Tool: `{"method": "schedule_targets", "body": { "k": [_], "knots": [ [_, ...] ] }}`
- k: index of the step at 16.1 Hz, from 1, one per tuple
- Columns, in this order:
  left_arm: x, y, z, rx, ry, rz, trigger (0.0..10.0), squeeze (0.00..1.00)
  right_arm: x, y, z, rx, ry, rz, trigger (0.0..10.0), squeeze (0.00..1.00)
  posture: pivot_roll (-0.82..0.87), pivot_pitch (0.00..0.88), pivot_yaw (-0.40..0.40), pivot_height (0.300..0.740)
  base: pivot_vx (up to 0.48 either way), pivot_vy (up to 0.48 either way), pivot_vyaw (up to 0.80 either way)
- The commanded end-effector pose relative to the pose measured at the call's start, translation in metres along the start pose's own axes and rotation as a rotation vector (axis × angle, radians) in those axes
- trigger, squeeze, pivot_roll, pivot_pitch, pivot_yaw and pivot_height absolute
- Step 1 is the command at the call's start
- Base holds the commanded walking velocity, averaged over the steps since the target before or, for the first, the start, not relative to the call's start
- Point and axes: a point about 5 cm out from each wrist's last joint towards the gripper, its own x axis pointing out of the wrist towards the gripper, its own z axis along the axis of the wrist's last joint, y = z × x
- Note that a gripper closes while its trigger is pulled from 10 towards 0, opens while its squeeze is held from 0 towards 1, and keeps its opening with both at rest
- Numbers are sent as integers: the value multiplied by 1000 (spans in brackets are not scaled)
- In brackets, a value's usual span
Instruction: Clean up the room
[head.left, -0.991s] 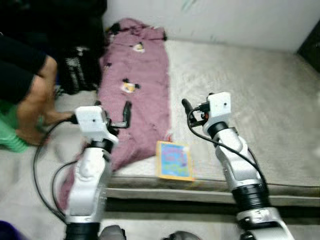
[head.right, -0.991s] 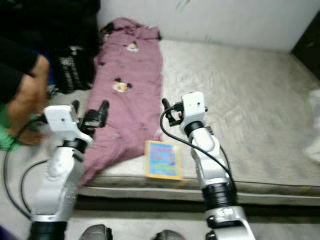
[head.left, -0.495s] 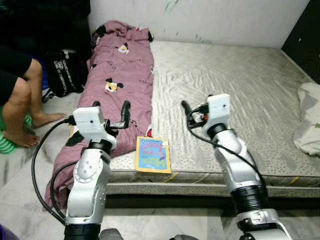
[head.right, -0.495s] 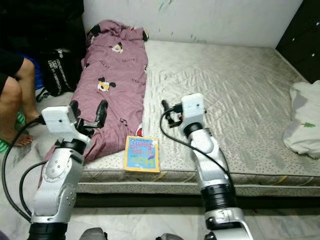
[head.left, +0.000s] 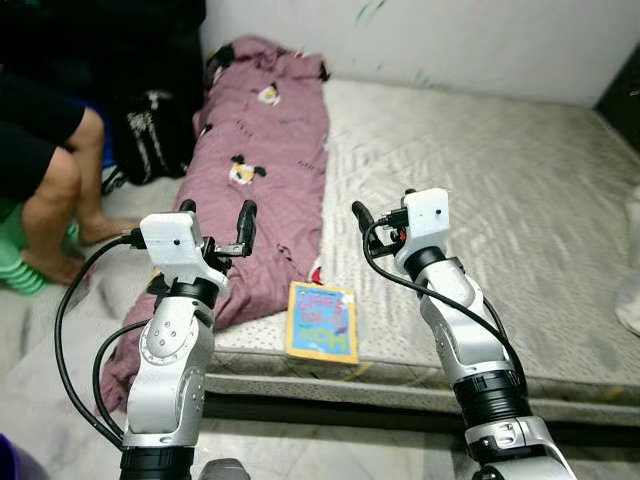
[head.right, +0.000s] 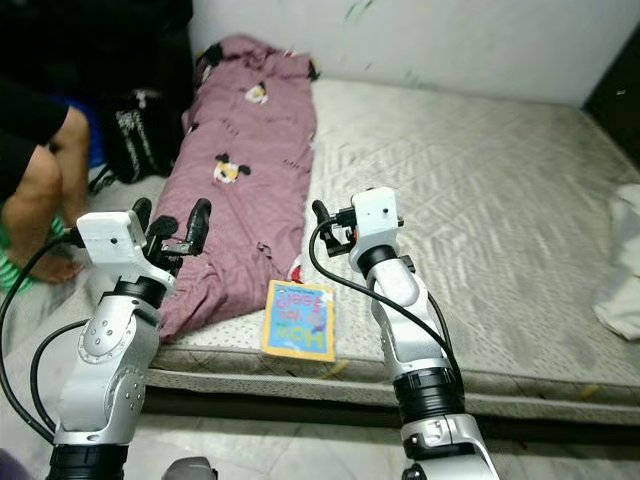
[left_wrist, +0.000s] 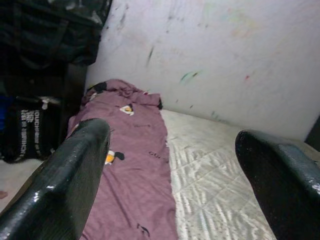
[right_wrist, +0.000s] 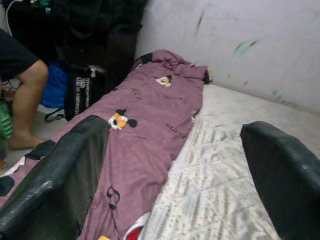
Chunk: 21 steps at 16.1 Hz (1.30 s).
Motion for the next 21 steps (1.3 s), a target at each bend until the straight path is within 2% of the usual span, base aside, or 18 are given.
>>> {"method": "schedule_targets", "body": {
  "k": [1,3,8,13,21],
  "knots": [
    [0,-2,3,-2,-15,-10,10000,0,2,-2,3,-7,-11,-7,10000,0,71,0,-79,740,368,0,0],
    [0,-2,3,-3,-12,-10,10000,0,2,-2,3,-8,-12,-7,10000,0,71,0,-79,740,336,0,0],
    [1,2,-3,2,32,37,10000,0,2,-3,2,-18,-11,-5,10000,0,73,0,-80,740,0,0,0],
    [2,1,-3,18,31,33,10000,0,3,-2,2,-20,-15,0,10000,0,75,0,-79,740,0,0,0],
    [3,-1,-3,15,24,24,10000,0,3,-2,2,-31,-19,7,10000,0,74,0,-79,740,0,-350,0]
  ]
}}
